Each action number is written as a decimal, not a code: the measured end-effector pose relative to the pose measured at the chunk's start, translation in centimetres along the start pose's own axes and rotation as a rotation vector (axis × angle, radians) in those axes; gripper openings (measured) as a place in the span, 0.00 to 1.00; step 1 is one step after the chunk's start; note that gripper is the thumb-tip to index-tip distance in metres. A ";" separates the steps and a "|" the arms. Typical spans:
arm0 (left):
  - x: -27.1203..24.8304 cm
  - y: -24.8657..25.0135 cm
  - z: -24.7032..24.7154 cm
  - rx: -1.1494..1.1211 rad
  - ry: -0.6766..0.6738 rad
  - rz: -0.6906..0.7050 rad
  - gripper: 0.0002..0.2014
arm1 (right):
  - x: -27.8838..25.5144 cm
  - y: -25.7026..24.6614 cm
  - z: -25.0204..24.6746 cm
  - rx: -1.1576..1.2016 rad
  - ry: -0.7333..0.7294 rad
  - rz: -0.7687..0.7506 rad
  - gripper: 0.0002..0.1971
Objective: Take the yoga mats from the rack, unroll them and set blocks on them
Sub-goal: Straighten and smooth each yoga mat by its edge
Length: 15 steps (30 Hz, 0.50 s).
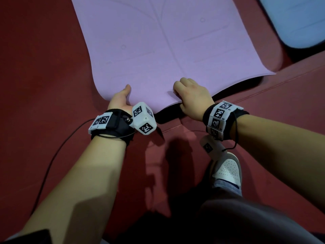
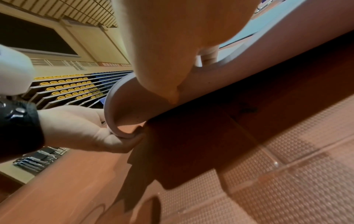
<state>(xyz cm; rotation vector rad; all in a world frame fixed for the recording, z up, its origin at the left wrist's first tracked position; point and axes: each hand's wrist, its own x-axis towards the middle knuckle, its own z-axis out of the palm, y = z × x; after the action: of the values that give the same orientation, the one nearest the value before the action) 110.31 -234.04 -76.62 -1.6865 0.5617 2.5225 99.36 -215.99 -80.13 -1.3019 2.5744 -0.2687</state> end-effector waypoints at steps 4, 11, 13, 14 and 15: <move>-0.3 -0.2 -0.4 -0.005 -0.004 0.023 0.13 | 0.0 -0.1 0.1 0.002 -0.021 -0.006 0.16; 0.0 -0.7 -1.3 -0.043 -0.029 0.041 0.15 | 0.0 0.1 0.6 0.012 -0.029 0.000 0.16; 0.5 -0.7 -1.6 -0.043 -0.016 0.035 0.18 | 0.0 0.1 0.6 0.013 -0.032 0.003 0.16; 0.7 -0.8 -1.7 -0.042 -0.009 0.032 0.20 | 0.0 0.1 0.6 0.011 -0.037 0.004 0.16; 0.9 -0.8 -1.8 -0.041 -0.007 0.030 0.22 | -0.1 0.1 0.7 0.007 -0.043 0.005 0.16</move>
<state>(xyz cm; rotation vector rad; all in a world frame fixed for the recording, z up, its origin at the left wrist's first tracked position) 111.80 -234.00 -78.26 -1.6944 0.5423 2.5772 99.52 -215.92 -80.77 -1.2841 2.5387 -0.2466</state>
